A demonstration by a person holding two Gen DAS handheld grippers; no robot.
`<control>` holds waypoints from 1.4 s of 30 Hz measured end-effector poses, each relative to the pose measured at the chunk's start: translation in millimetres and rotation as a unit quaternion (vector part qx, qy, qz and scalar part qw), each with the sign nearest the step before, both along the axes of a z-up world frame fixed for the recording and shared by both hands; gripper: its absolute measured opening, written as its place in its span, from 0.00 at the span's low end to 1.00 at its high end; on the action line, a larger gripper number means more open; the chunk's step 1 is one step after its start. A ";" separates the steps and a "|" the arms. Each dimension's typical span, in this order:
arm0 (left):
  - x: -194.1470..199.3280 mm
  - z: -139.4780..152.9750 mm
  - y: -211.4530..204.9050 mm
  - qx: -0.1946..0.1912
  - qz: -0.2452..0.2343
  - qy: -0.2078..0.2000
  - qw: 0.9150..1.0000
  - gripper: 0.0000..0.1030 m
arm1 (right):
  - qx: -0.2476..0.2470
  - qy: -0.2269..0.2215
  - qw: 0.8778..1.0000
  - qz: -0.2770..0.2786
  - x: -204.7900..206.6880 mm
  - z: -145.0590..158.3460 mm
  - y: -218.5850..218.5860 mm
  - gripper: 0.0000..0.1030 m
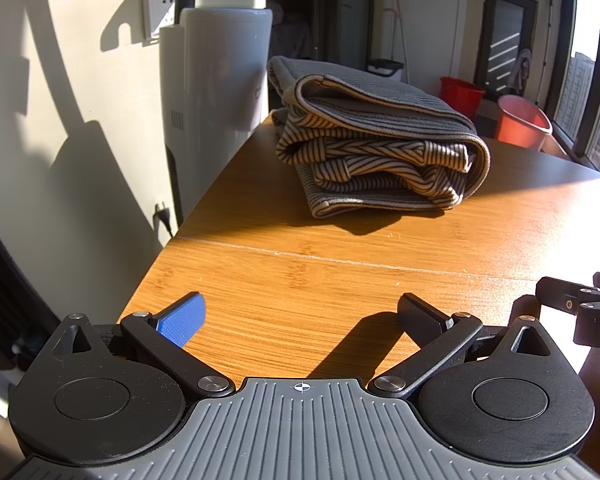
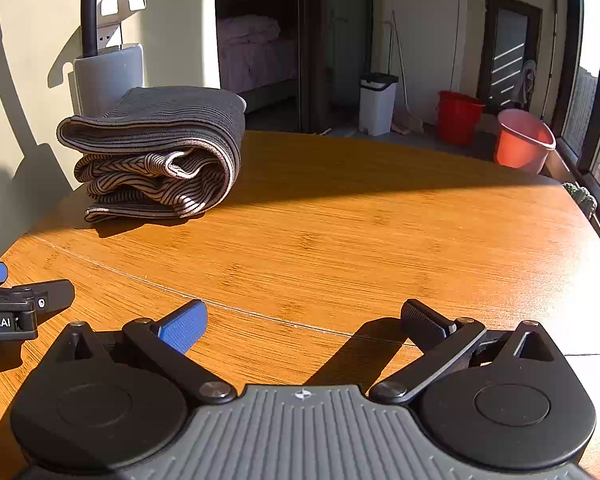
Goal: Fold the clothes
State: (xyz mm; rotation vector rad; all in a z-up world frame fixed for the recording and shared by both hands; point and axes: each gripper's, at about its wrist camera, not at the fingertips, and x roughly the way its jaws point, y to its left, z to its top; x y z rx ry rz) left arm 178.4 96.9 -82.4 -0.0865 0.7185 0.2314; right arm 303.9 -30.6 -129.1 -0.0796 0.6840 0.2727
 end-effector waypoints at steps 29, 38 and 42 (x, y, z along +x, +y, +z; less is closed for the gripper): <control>-0.2 0.2 -1.3 0.000 0.000 0.000 1.000 1.00 | -0.001 0.000 1.000 0.000 0.0 0.3 0.1 1.00; 1.1 0.4 1.0 0.000 0.000 0.000 1.000 1.00 | -0.001 0.000 1.000 -0.001 0.5 0.2 1.3 1.00; 1.7 0.5 2.0 0.000 -0.001 0.000 1.000 1.00 | -0.001 0.000 1.000 -0.001 0.6 0.2 1.7 1.00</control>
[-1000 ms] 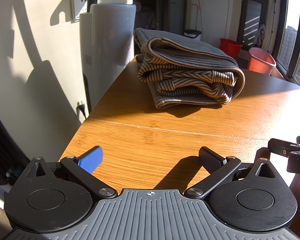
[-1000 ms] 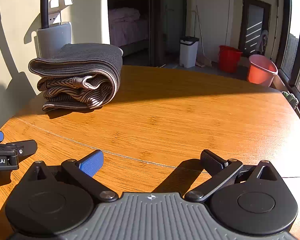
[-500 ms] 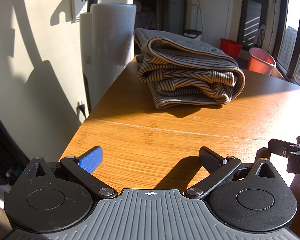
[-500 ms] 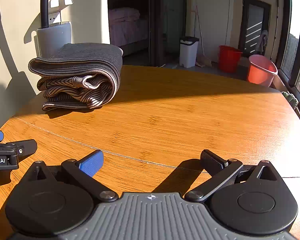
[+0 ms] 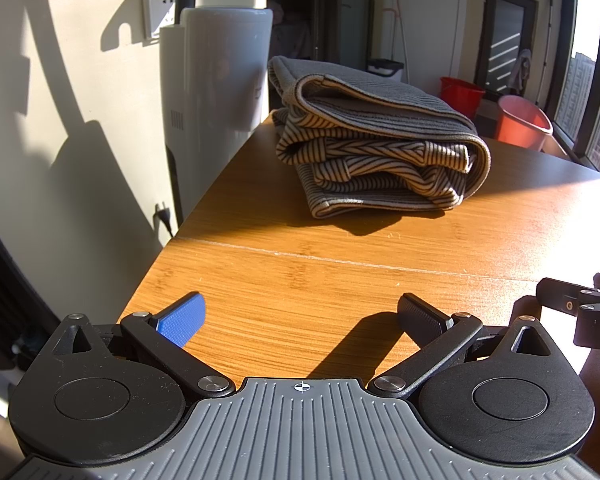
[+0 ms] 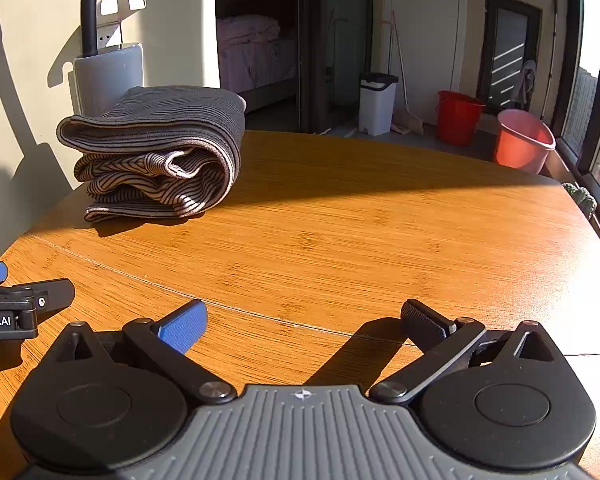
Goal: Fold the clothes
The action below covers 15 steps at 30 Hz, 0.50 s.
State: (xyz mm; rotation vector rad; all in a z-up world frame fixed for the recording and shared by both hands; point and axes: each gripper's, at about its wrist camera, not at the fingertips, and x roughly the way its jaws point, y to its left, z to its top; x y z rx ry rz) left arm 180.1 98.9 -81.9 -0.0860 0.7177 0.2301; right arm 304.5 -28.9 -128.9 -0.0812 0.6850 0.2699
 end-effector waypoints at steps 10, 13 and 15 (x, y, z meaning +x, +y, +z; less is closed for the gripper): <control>0.7 0.1 1.2 0.000 0.000 0.000 1.000 1.00 | 0.000 0.000 1.000 -0.001 0.1 0.0 0.4 1.00; 0.4 0.2 0.9 0.000 0.000 0.000 1.000 1.00 | 0.000 0.000 1.000 -0.001 0.1 0.0 0.4 1.00; 0.5 0.2 0.9 0.000 0.000 0.000 1.000 1.00 | 0.000 0.000 1.000 -0.001 0.1 -0.1 0.6 1.00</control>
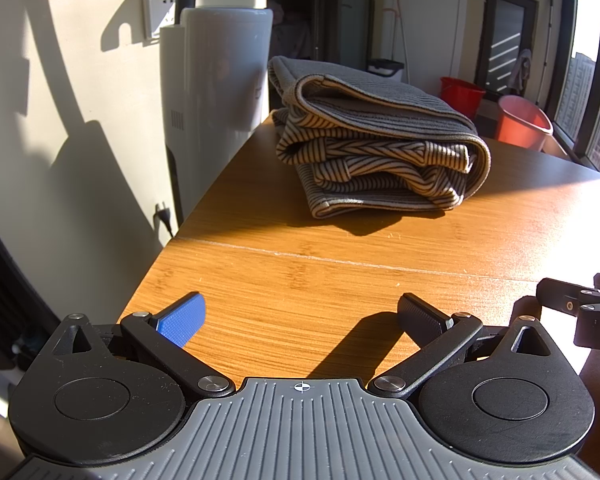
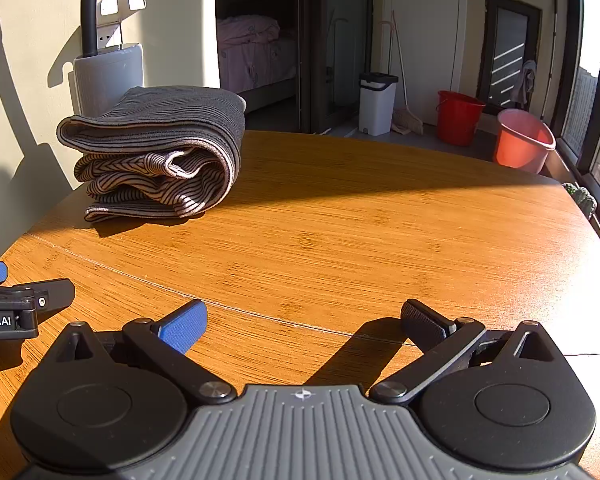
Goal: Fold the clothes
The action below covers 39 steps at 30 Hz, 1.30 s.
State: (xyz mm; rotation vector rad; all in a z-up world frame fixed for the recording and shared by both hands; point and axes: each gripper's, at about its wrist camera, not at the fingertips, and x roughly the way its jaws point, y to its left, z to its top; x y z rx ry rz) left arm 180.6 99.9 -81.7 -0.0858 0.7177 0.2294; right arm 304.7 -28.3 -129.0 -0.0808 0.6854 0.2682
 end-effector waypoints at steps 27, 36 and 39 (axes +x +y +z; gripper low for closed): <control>-2.1 -0.3 -2.4 -0.001 0.000 0.000 1.000 1.00 | -0.003 0.000 1.000 -0.002 0.9 -0.4 3.9 1.00; -3.4 -0.3 -2.8 -0.002 -0.001 -0.001 1.000 1.00 | -0.004 0.000 1.000 -0.003 0.7 -0.8 3.3 1.00; -3.6 -0.1 -2.6 -0.003 -0.001 -0.002 1.000 1.00 | -0.004 0.000 1.000 -0.003 0.7 -0.8 3.2 1.00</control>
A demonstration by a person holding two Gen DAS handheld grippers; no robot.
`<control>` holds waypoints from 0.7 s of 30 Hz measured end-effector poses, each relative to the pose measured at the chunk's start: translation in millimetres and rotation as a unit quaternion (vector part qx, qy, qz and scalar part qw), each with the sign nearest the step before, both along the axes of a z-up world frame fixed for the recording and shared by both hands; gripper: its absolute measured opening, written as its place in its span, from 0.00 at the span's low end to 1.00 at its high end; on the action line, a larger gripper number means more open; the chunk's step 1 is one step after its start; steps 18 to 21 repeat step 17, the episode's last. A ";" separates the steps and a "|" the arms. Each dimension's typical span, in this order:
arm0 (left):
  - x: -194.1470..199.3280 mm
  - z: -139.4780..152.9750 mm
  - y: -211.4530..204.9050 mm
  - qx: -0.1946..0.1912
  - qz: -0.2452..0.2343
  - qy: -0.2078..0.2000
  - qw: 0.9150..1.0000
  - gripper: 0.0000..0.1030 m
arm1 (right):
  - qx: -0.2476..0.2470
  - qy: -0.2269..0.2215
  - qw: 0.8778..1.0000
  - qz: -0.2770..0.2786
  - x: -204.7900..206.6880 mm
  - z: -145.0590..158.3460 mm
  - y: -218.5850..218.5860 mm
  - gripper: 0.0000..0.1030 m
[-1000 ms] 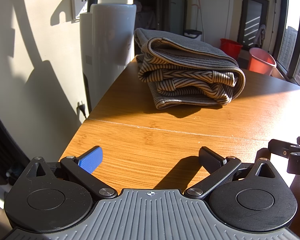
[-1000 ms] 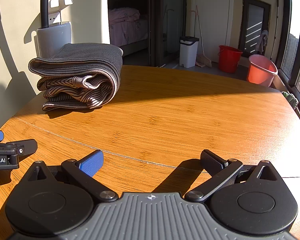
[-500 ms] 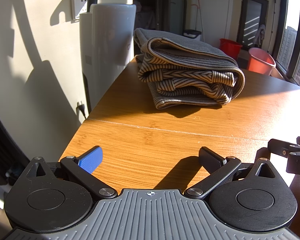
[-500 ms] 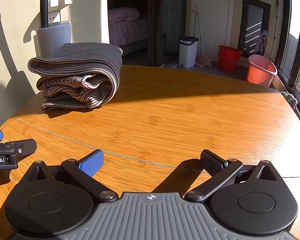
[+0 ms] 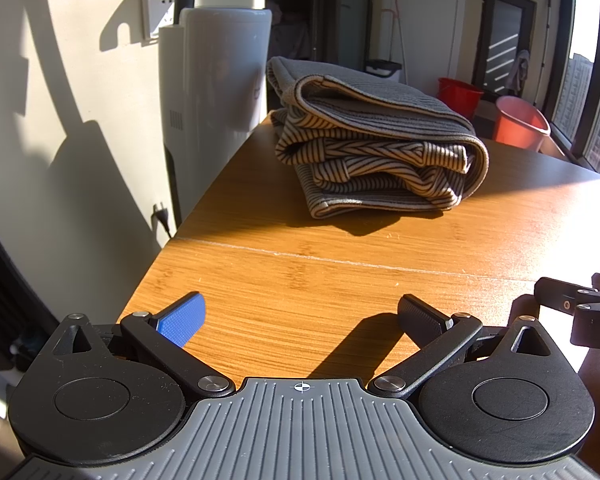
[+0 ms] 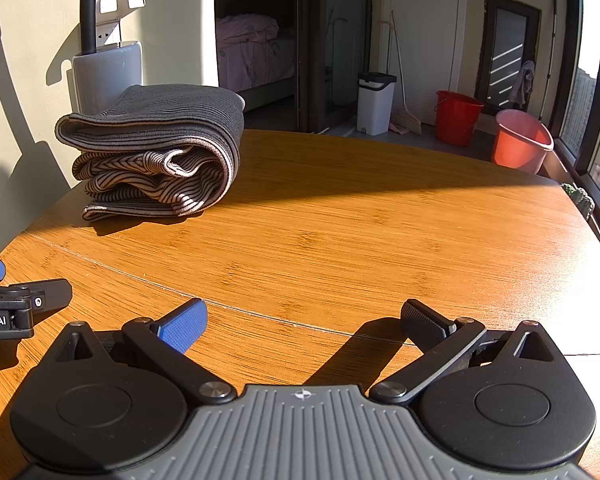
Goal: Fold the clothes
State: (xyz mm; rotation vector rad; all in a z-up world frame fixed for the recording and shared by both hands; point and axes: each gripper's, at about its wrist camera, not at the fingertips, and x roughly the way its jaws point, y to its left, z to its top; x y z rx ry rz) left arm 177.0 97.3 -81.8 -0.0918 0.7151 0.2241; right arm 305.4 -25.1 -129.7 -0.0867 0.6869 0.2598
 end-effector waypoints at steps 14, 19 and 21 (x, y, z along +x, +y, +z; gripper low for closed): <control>-1.6 0.5 3.7 -0.009 -0.001 -0.006 1.000 1.00 | -0.001 0.000 1.000 -0.002 0.4 0.2 1.4 1.00; -3.2 0.8 5.3 -0.015 -0.003 -0.009 1.000 1.00 | -0.002 0.000 1.000 -0.006 0.7 0.1 3.7 1.00; -3.2 0.8 5.3 -0.015 -0.003 -0.009 1.000 1.00 | -0.002 0.000 1.000 -0.006 0.7 0.1 3.7 1.00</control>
